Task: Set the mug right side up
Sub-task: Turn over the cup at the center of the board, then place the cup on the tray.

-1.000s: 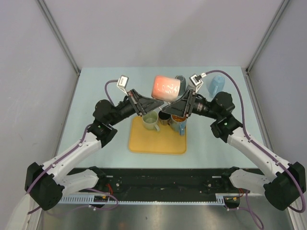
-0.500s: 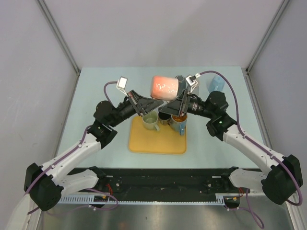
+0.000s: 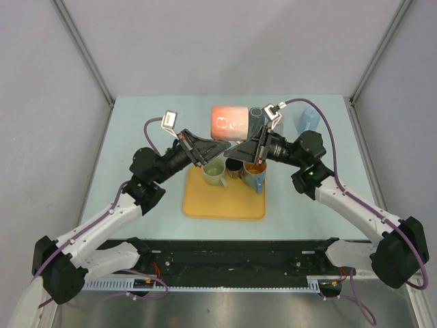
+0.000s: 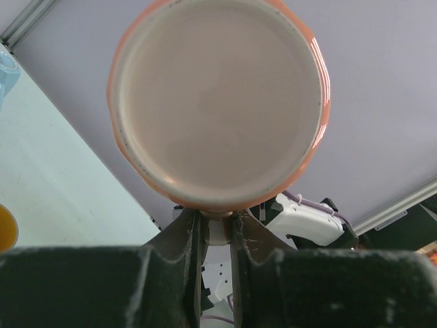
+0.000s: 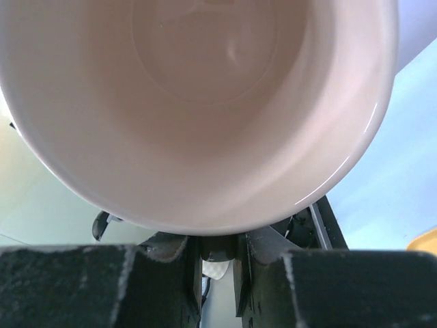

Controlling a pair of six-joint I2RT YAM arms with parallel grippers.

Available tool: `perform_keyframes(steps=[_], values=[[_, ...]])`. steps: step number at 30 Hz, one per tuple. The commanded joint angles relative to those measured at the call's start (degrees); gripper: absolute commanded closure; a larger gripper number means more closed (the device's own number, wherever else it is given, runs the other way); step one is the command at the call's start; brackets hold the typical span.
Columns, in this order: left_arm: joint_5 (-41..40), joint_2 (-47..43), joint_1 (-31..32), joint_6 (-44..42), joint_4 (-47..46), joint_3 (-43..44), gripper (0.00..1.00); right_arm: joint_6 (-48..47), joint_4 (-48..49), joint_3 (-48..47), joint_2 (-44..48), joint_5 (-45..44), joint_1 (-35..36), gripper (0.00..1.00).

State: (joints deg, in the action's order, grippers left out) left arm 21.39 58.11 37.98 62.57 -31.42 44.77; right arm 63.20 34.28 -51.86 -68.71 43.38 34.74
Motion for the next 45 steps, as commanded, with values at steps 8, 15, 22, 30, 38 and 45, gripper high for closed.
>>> perform_keyframes(steps=[8, 15, 22, 30, 38, 45], values=[[3.3, -2.6, 0.9, -4.6, -2.5, -1.6, 0.53, -5.5, -5.6, -1.7, 3.5, -3.4, 0.4, 1.0], [1.9, -6.8, -4.1, -4.0, -1.5, -3.1, 0.31, -7.9, -8.9, -1.8, 5.2, -3.3, 0.2, 1.0], [-9.8, -20.3, -14.1, -14.0, 21.1, -2.9, 0.02, -28.7, -43.8, -16.0, 5.3, -18.7, 7.8, 1.0], [-25.4, -30.0, -14.2, -18.3, 42.0, -2.7, 0.01, -37.0, -61.1, -24.9, -4.8, -41.9, 20.4, 1.0], [-25.4, -33.1, -14.2, -18.3, 45.0, -3.8, 0.01, -38.5, -65.7, -27.1, -16.1, -50.5, 29.1, 1.0], [-25.4, -35.2, -14.2, -18.3, 46.1, -6.0, 0.01, -37.8, -64.1, -27.0, -23.0, -50.1, 31.0, 1.0]])
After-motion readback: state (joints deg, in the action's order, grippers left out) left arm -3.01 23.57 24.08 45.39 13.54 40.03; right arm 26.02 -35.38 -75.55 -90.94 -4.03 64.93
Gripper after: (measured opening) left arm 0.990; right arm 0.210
